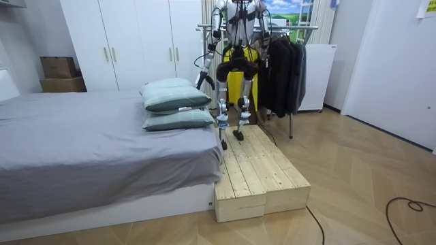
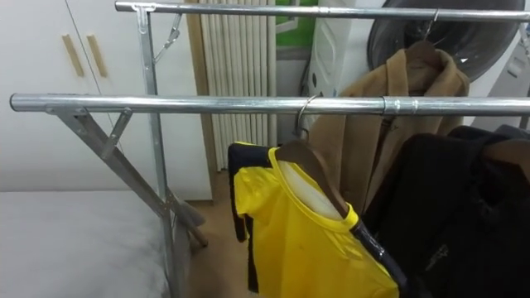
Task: Hang clothes
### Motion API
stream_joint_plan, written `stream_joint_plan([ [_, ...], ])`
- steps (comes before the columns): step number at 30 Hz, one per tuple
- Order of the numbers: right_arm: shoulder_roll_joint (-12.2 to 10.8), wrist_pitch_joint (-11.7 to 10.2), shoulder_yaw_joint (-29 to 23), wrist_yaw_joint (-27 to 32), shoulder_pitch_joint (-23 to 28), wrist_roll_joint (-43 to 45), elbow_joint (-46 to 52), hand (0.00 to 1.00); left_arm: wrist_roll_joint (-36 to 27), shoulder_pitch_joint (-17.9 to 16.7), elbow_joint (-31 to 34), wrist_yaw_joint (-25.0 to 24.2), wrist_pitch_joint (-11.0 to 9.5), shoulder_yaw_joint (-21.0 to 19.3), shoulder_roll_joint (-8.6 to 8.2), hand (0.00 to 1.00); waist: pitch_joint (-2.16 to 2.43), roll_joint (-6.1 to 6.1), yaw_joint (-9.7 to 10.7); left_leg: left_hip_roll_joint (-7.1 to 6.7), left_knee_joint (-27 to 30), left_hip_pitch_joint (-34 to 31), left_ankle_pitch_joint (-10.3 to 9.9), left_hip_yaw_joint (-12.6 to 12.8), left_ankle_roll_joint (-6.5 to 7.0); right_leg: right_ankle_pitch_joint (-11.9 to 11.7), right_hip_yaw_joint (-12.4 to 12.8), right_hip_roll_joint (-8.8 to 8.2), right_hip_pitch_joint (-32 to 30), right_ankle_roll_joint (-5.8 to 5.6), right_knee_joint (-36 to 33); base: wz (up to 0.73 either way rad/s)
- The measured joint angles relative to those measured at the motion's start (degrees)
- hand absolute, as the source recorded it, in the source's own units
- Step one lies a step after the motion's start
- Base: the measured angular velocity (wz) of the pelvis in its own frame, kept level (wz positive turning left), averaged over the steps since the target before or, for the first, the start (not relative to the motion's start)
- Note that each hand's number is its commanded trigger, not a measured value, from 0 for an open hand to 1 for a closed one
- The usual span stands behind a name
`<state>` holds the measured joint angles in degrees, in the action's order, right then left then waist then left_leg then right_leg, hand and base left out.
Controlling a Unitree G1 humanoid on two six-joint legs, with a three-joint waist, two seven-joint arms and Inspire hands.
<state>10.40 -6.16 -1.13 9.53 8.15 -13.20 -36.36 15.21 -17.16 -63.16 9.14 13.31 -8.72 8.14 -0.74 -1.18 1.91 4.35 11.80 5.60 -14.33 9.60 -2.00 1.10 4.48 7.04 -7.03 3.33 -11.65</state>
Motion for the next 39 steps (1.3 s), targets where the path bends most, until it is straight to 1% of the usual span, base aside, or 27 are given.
stream_joint_plan([
  [6,-0.6,-0.1,0.0,-3.5,-0.1,-0.3,-3.5,0.00,0.0,0.2,0.0,-0.1,-0.3,0.1,-0.02,0.00,0.29,0.39,0.1,-0.09,0.1,0.0,0.1,-0.2,0.15,0.0,0.1,-0.05,0.0,0.02,0.0,0.00],
  [8,-0.9,-0.1,1.0,-4.9,-0.8,-0.5,-7.9,0.00,0.0,0.3,0.0,-0.1,-0.4,0.5,-0.02,0.00,0.35,0.36,0.0,-0.13,0.1,0.0,0.1,-0.3,0.17,0.0,0.1,-0.08,0.1,0.01,0.0,0.00],
  [11,-1.7,0.0,2.2,-7.1,-0.7,-1.4,-13.8,0.00,0.0,0.9,-1.5,-0.1,-1.1,0.7,-0.02,0.00,0.31,0.45,0.0,-0.13,0.1,0.0,0.0,-0.3,0.27,0.0,0.1,-0.08,0.2,0.00,0.2,0.00],
  [13,-2.2,0.0,2.2,-8.3,-0.3,-2.0,-17.5,0.00,0.0,1.3,-2.0,-0.2,-1.2,0.6,-0.09,0.00,0.31,0.53,0.0,-0.12,0.0,0.0,-0.1,-0.3,0.23,0.0,0.0,-0.06,0.2,-0.02,0.3,0.00],
  [16,-2.3,0.0,2.1,-10.0,0.1,-2.3,-23.1,0.00,0.0,1.4,-2.2,-0.8,-1.4,0.0,-0.23,0.00,0.26,0.67,0.0,-0.08,-0.2,0.1,-0.1,-0.3,0.28,-0.4,0.0,-0.05,0.6,-0.16,1.1,0.00],
  [19,-2.4,0.0,2.1,-12.0,0.4,-2.3,-26.5,0.00,0.0,1.4,-2.3,-0.9,-1.4,0.1,-0.24,0.00,0.23,0.60,0.1,-0.11,-0.3,0.1,0.0,-0.4,0.31,-0.5,-0.1,-0.06,0.6,-0.30,1.0,0.00],
  [22,-2.4,0.0,1.9,-13.6,0.2,-2.4,-28.2,0.00,0.0,1.4,-3.3,-1.0,-2.2,0.2,-0.18,0.00,0.20,0.41,0.4,-0.09,-0.4,0.1,-0.2,-0.6,0.29,-0.4,-0.4,-0.13,0.7,-0.15,1.2,0.04],
  [23,-2.4,0.0,1.9,-14.6,-0.1,-3.0,-29.2,0.00,-0.1,1.4,-3.5,-1.2,-2.2,0.7,-0.13,0.00,0.19,0.41,0.8,-0.05,-0.4,0.0,-0.2,-0.9,0.23,-0.4,-0.7,-0.21,0.9,-0.12,1.7,0.11],
  [26,-2.3,0.1,1.4,-16.4,-0.1,-5.3,-31.2,0.00,-0.1,1.5,-3.8,-2.4,-2.2,1.0,-0.16,0.00,0.23,0.61,0.8,-0.02,-0.4,0.0,-0.3,-0.9,0.27,-0.4,-0.6,-0.20,1.0,-0.18,2.0,0.02],
  [31,-2.4,1.4,0.5,-18.1,0.4,-10.5,-32.9,0.00,-0.1,1.5,-4.2,-3.7,-2.2,1.0,-0.15,0.00,0.22,0.99,1.0,-0.08,-0.4,0.0,-0.3,-1.0,0.44,-0.6,-0.8,-0.27,1.0,-0.47,2.0,0.00],
  [34,-2.4,2.6,0.0,-18.4,0.6,-13.1,-33.6,0.00,-2.7,1.6,-4.2,-4.7,-2.2,1.3,0.02,0.00,0.31,1.14,1.1,-0.15,-0.5,-0.1,-0.4,-1.1,0.51,-0.5,-1.1,-0.40,1.0,-0.55,2.0,0.01],
  [35,-2.4,2.7,-0.2,-18.4,0.8,-13.6,-33.7,0.00,-3.5,1.6,-4.2,-5.0,-2.2,1.4,0.10,0.00,0.32,1.20,1.2,-0.15,-0.5,-0.1,-0.4,-1.3,0.51,-0.5,-1.4,-0.51,1.0,-0.52,2.0,0.13],
  [37,-2.4,3.7,-1.3,-18.5,0.9,-15.1,-35.1,0.00,-6.0,1.9,-4.4,-6.5,-2.2,1.6,0.71,0.00,0.43,1.40,2.0,-0.22,-0.4,-0.3,-0.3,-2.0,0.55,-0.4,-2.3,-0.86,1.3,-0.62,2.0,0.21],
  [38,-2.4,4.6,-2.0,-18.5,0.8,-15.7,-35.6,0.00,-7.4,1.9,-4.4,-7.4,-2.1,1.7,0.91,0.00,0.40,1.53,2.3,-0.24,-0.4,-0.3,-0.2,-2.2,0.57,-0.4,-2.4,-0.91,1.4,-0.66,2.0,0.13],
  [39,-2.4,4.8,-2.5,-18.5,0.7,-15.8,-35.9,0.00,-8.1,1.9,-4.4,-7.7,-2.0,1.8,0.98,0.00,0.36,1.53,2.3,-0.25,-0.4,-0.3,-0.2,-2.2,0.50,-0.4,-2.4,-0.91,1.4,-0.67,2.0,0.00],
])
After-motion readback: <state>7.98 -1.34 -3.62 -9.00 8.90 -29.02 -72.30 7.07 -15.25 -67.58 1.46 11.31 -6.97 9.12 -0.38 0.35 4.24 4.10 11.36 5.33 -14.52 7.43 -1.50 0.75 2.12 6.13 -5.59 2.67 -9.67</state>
